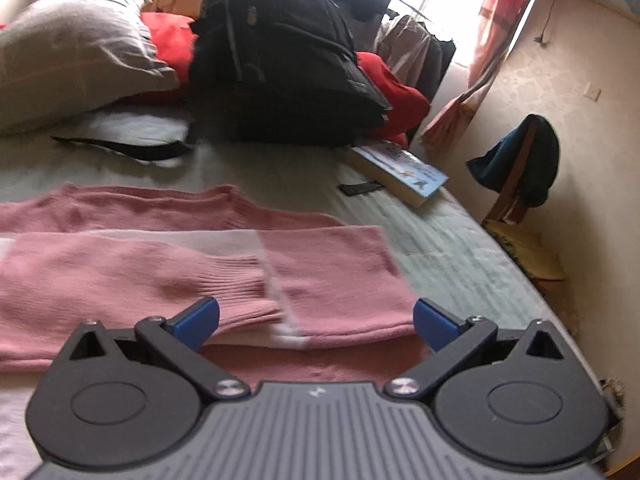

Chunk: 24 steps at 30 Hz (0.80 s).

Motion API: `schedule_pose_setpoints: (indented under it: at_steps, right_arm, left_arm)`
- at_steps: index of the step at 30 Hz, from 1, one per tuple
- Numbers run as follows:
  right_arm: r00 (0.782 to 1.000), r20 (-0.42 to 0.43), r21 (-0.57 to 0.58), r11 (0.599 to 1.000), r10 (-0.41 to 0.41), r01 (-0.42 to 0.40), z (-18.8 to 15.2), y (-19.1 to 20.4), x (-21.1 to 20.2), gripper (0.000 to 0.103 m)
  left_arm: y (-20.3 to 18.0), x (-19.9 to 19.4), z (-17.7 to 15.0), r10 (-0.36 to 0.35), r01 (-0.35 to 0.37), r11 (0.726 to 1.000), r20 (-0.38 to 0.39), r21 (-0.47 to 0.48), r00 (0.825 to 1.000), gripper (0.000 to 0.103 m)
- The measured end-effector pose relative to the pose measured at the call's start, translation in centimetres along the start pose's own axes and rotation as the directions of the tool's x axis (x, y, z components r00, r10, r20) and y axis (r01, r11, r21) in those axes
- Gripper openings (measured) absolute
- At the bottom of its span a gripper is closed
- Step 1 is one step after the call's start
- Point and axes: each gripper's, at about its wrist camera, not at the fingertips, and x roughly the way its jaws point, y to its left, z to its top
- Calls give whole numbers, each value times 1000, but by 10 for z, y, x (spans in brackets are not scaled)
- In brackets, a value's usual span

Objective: Fold clothes
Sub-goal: 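Lay the pink cuff on the sweater body and open the left gripper, then raise the open left gripper away from the folded sleeve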

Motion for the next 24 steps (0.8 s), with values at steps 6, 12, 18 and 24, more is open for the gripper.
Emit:
schedule_pose_setpoints:
  at_steps: [6, 12, 18, 24]
  right_arm:
    - [1000, 2, 5, 1000, 9, -9, 3, 3, 2, 103]
    - [1000, -6, 17, 1000, 7, -7, 13, 7, 10, 103]
    - [1000, -23, 8, 1000, 8, -8, 25, 20, 26, 103]
    - [998, -61, -16, 1000, -10, 9, 33, 35, 43, 103]
  left_arm:
    - [44, -50, 1, 107, -106, 994, -9, 27, 994, 102]
    - [109, -111, 27, 217, -217, 975, -5, -39, 976, 102]
    - [172, -133, 29, 242, -237, 959, 12, -158, 970, 102]
    - [204, -99, -4, 171, -177, 955, -48, -238, 984, 102]
